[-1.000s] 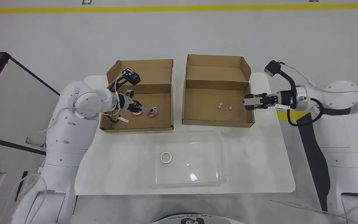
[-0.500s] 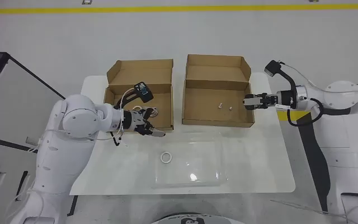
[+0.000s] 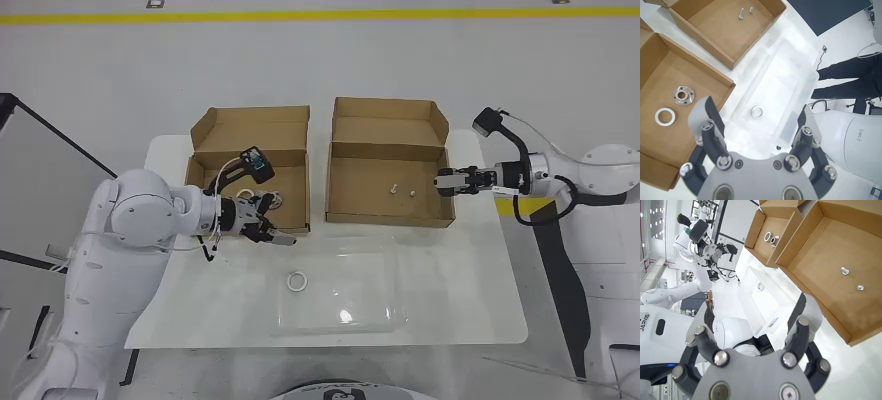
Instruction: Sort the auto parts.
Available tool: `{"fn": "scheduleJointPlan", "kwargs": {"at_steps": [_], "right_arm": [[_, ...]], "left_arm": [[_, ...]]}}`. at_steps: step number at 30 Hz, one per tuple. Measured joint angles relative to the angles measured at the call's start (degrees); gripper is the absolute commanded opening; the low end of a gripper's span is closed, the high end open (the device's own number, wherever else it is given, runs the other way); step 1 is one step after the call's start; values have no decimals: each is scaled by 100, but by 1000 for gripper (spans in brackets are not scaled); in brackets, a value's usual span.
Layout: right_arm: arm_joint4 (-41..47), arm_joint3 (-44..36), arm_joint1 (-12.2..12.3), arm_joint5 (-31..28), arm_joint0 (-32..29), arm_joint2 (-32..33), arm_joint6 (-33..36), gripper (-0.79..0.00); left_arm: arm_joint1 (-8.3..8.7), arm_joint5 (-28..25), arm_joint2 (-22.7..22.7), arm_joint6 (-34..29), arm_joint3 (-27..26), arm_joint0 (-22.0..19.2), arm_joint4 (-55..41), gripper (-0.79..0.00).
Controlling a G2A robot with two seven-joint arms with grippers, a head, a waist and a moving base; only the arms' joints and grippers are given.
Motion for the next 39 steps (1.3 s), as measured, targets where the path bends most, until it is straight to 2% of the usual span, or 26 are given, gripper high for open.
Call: {"fn": "scheduleJointPlan", "kwargs": {"at_steps": [5, 7, 8, 10, 18, 23, 29, 35, 39], "right_arm": [[0, 0, 0, 0, 0, 0, 0, 0], [0, 0, 0, 0, 0, 0, 0, 0], [0, 0, 0, 0, 0, 0, 0, 0], [0, 0, 0, 0, 0, 0, 0, 0], [0, 0, 0, 0, 0, 0, 0, 0], [0, 0, 0, 0, 0, 0, 0, 0], [0, 0, 0, 0, 0, 0, 0, 0], [0, 0, 0, 0, 0, 0, 0, 0], [0, 0, 0, 0, 0, 0, 0, 0]], "left_arm": [[11, 80, 118, -99, -143, -4, 132, 0], [33, 360, 424, -363, -442, -64, 484, 0], [61, 594, 718, -522, -608, -166, 756, 0], [108, 706, 1171, -577, -733, -372, 967, 0], [403, 1463, 2822, -561, -1012, -1676, 429, 0], [569, 1930, 3970, -561, -954, -2671, -152, 0], [668, 2271, 4985, -561, -807, -3676, -631, 0], [672, 2108, 5848, -561, -639, -4200, -939, 0], [633, 2141, 6139, -561, -386, -4375, -1096, 0]]}}
